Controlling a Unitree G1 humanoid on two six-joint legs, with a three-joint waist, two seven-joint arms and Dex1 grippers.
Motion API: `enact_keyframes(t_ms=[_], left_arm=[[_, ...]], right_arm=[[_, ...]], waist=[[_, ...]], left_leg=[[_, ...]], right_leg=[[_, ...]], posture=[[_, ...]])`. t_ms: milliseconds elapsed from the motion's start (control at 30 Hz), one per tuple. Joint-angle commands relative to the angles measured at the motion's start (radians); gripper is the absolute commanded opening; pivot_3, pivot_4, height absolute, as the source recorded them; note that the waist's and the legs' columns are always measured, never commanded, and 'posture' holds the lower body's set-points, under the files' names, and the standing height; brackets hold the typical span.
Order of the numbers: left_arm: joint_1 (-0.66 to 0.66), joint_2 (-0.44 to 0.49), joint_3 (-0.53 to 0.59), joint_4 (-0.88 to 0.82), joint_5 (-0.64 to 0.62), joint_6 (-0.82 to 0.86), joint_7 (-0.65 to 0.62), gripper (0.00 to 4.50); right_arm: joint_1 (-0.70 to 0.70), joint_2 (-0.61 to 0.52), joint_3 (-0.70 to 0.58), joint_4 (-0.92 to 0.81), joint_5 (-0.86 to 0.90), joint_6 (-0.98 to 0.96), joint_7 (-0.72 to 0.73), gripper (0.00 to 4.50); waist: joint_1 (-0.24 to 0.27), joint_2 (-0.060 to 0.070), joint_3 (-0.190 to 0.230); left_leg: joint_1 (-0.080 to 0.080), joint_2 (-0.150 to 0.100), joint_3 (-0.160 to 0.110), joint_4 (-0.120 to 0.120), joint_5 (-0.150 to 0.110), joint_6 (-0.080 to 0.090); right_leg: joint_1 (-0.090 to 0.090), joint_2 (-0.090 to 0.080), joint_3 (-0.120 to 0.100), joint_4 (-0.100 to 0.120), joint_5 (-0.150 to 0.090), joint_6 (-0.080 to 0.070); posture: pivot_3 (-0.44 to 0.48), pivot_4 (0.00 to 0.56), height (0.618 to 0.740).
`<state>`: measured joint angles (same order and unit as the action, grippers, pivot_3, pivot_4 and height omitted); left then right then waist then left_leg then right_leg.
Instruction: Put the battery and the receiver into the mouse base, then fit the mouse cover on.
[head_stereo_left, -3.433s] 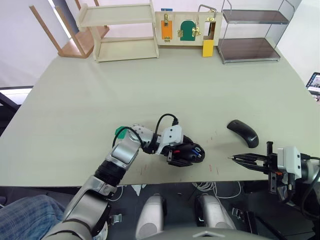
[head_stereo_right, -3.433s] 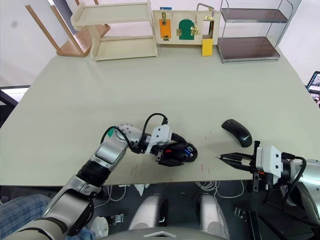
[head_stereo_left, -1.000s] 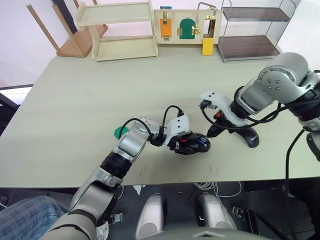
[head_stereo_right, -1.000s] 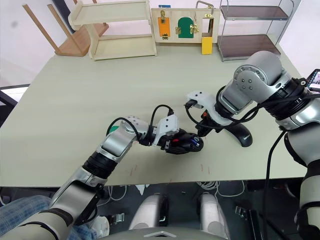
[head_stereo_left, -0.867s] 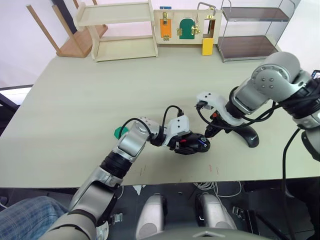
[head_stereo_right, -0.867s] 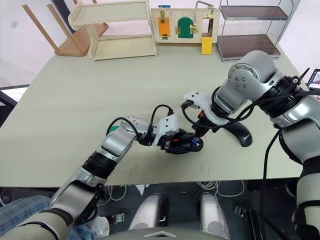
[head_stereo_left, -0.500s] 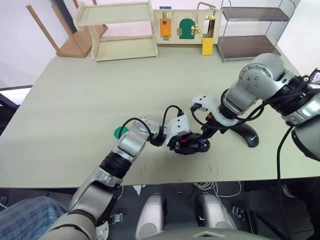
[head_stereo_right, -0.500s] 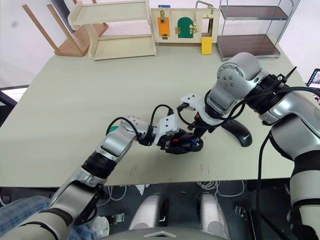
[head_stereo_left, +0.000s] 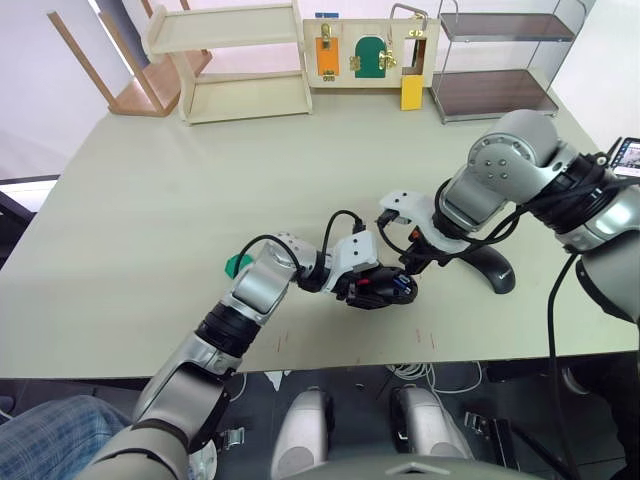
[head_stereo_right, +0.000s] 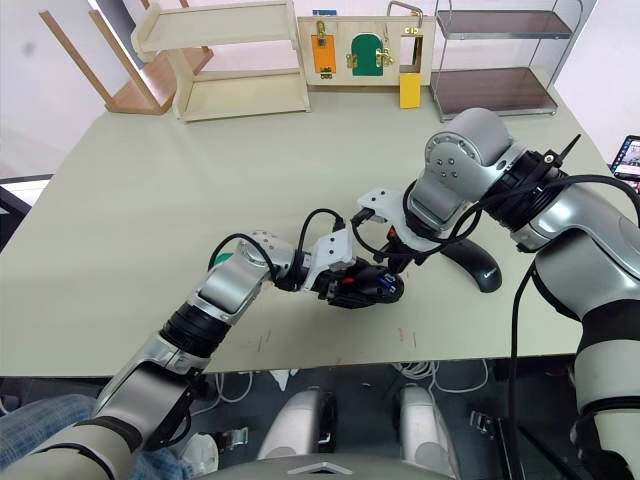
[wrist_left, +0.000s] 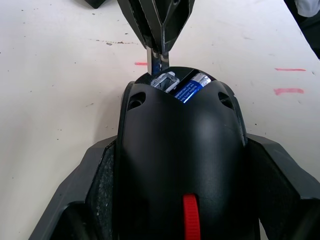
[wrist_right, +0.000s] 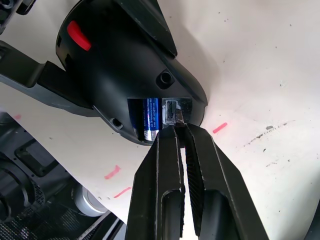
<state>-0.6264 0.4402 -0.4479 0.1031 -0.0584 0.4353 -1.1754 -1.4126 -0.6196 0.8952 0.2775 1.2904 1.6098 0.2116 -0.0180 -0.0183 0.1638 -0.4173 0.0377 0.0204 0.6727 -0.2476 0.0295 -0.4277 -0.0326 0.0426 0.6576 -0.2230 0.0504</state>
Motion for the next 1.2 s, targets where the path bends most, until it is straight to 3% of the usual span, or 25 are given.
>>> enact_keyframes(t_ms=[33, 1200], left_arm=[[0.015, 0.015, -0.025, -0.004, 0.021, 0.015, -0.003, 3.03], [0.024, 0.027, -0.024, -0.028, 0.012, 0.033, -0.004, 3.03]], right_arm=[[-0.007, -0.007, -0.006, -0.029, -0.001, 0.005, 0.013, 0.00], [0.054, 0.027, -0.014, -0.092, -0.185, 0.005, 0.099, 0.00]], waist=[[0.000, 0.000, 0.000], [-0.002, 0.000, 0.000]], left_leg=[[0.000, 0.000, 0.000, 0.000, 0.000, 0.000], [-0.001, 0.000, 0.000, -0.001, 0.000, 0.000]], right_leg=[[0.000, 0.000, 0.000, 0.000, 0.000, 0.000], [-0.002, 0.001, 0.000, 0.000, 0.000, 0.000]], posture=[[0.000, 0.150, 0.740], [0.000, 0.150, 0.740]])
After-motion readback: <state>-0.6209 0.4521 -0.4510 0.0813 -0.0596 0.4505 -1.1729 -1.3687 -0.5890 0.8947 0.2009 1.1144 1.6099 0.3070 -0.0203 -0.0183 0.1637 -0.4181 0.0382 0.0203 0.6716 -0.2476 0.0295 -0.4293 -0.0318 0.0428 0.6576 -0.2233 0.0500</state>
